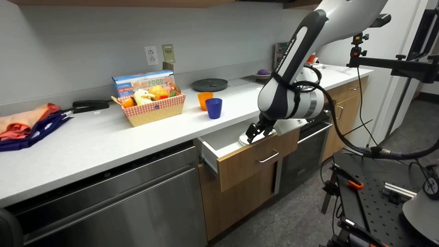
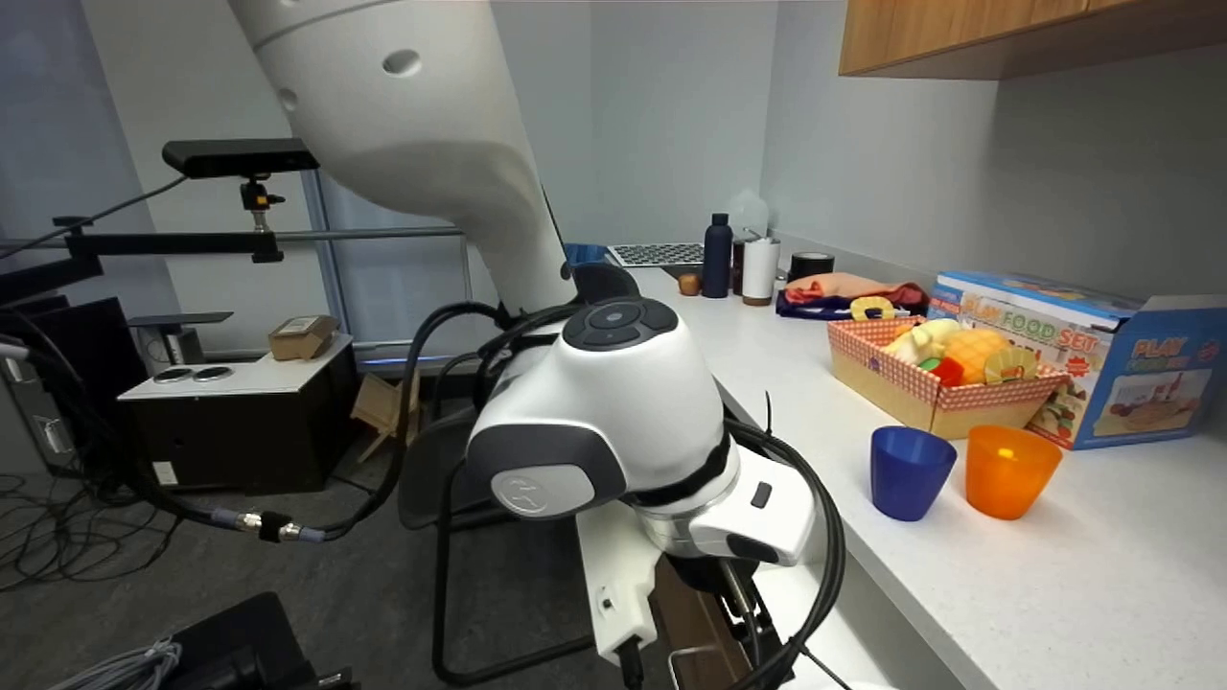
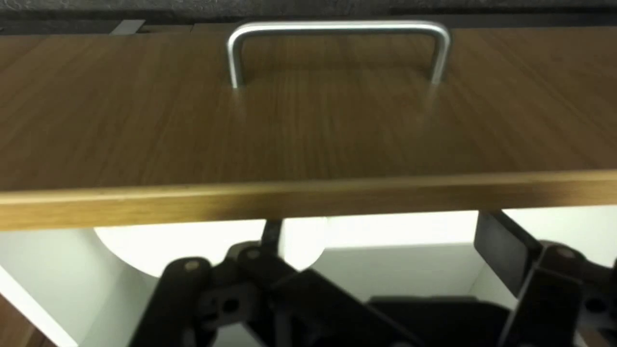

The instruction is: Open the left drawer.

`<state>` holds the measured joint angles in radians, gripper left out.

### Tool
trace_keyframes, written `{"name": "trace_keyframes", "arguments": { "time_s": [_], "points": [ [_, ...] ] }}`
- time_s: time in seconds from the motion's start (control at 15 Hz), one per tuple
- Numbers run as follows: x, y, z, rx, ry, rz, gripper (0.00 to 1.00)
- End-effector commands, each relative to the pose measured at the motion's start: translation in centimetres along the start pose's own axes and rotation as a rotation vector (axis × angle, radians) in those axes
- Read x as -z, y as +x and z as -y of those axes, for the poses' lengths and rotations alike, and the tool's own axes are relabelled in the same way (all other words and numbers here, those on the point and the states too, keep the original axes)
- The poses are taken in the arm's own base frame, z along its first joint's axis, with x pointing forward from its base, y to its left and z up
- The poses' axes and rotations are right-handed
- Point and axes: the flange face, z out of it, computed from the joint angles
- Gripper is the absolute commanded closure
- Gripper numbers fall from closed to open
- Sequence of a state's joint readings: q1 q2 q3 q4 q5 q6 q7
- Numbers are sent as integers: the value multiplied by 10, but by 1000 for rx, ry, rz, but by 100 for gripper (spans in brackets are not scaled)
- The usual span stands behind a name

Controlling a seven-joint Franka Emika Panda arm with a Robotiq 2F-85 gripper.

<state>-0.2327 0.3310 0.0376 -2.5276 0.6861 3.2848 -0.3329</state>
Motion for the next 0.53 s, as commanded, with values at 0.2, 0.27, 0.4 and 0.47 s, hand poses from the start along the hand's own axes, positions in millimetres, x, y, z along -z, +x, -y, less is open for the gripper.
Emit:
{"name": "trace_keyframes", "arguments": {
  "time_s": [0.2,0.27,0.4,0.47],
  "points": [
    [-64,7,-50,-42,-100,62,0],
    [-65,-1,-57,-46,-124,81,0],
    [-65,-8,-71,-37,-170,113,0],
    [-64,-13,-76,-32,-188,136,0]
  ]
}}
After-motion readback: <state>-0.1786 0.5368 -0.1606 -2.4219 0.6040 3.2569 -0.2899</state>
